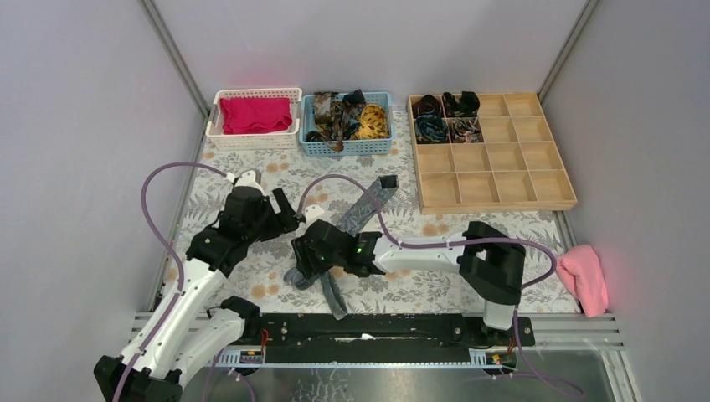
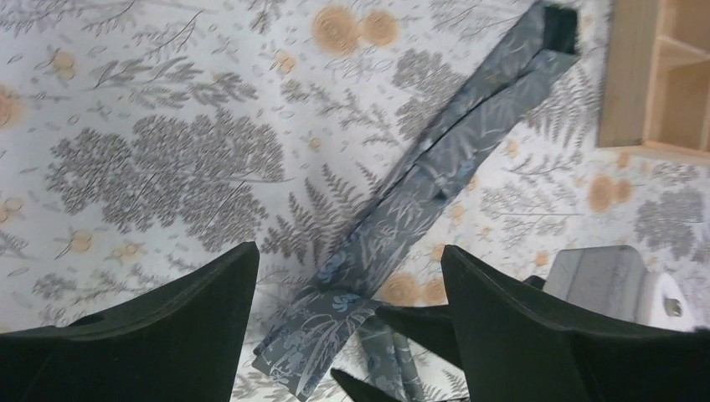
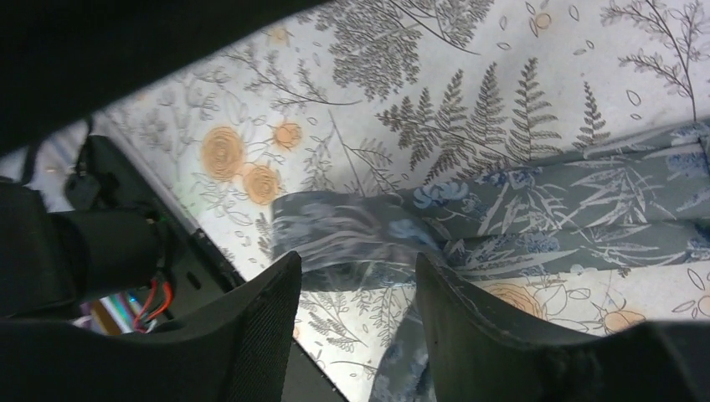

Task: Roll the ties
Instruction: Roll the tie at the center of the board.

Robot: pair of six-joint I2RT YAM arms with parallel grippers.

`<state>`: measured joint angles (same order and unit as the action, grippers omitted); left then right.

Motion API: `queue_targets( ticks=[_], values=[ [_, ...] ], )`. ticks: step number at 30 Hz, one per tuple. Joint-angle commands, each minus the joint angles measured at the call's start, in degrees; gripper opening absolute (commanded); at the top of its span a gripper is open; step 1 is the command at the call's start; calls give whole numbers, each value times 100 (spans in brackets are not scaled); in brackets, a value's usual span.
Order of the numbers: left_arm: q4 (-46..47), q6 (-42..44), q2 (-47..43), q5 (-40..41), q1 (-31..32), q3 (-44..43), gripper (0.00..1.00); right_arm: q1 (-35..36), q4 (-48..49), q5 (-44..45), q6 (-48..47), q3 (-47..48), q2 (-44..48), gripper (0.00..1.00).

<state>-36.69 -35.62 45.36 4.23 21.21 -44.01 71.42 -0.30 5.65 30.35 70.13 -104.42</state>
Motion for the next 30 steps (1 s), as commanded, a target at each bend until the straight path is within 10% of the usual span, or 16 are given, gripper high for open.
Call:
queue_targets(
  ticks=[1, 11, 18, 30],
  values=[
    [771, -174, -22, 173, -34, -245, 88, 713, -651, 119, -552, 13, -337, 60],
    [566, -228, -306, 596, -31, -489, 92, 493, -1444, 2039, -344, -406, 493, 58],
    [949, -353, -12, 157, -32, -197, 61, -296, -1217, 1820, -265, -252, 95, 37],
    [1202, -329, 199, 100, -45, 39, 59, 109, -739, 221, 78, -1467, 1501, 61]
  ],
)
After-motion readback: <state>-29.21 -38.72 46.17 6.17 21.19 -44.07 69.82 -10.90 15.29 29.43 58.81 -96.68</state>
